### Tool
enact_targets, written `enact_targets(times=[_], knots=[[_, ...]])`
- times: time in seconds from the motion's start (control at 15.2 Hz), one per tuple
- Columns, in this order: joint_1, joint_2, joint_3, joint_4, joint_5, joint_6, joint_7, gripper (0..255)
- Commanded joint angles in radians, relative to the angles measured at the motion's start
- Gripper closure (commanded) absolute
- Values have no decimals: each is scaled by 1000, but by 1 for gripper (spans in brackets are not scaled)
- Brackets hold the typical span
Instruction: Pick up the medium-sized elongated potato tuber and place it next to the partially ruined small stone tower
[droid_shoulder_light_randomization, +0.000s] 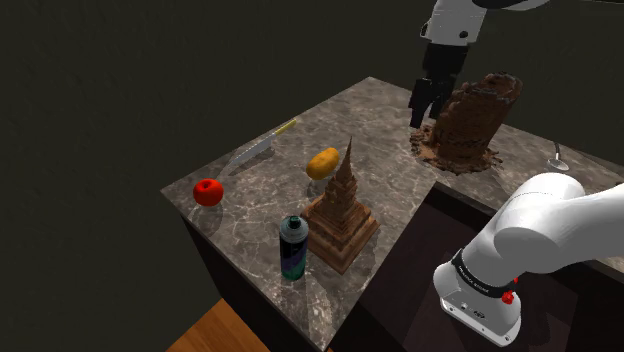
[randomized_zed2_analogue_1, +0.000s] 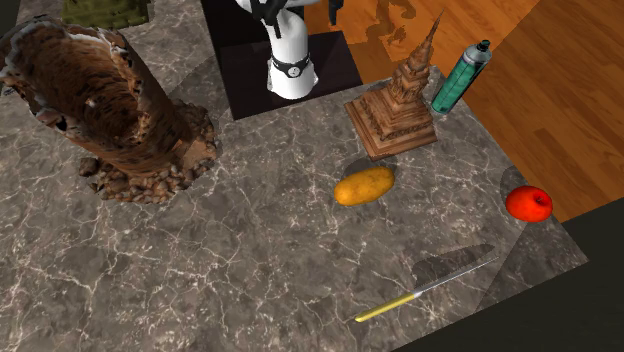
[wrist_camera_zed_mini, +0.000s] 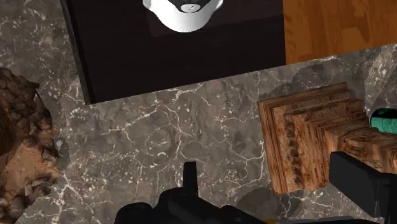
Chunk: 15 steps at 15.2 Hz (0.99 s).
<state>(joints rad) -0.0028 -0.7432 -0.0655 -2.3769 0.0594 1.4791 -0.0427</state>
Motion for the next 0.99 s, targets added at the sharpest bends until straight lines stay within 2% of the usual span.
enact_targets(times=[0.0, 0.46, 0.92], knots=[[0, 0, 0, 0, 0, 0, 0, 0], [-57, 140, 174, -46, 81, 233, 397, 0], [-132, 373, 317, 6, 74, 448, 793, 0]])
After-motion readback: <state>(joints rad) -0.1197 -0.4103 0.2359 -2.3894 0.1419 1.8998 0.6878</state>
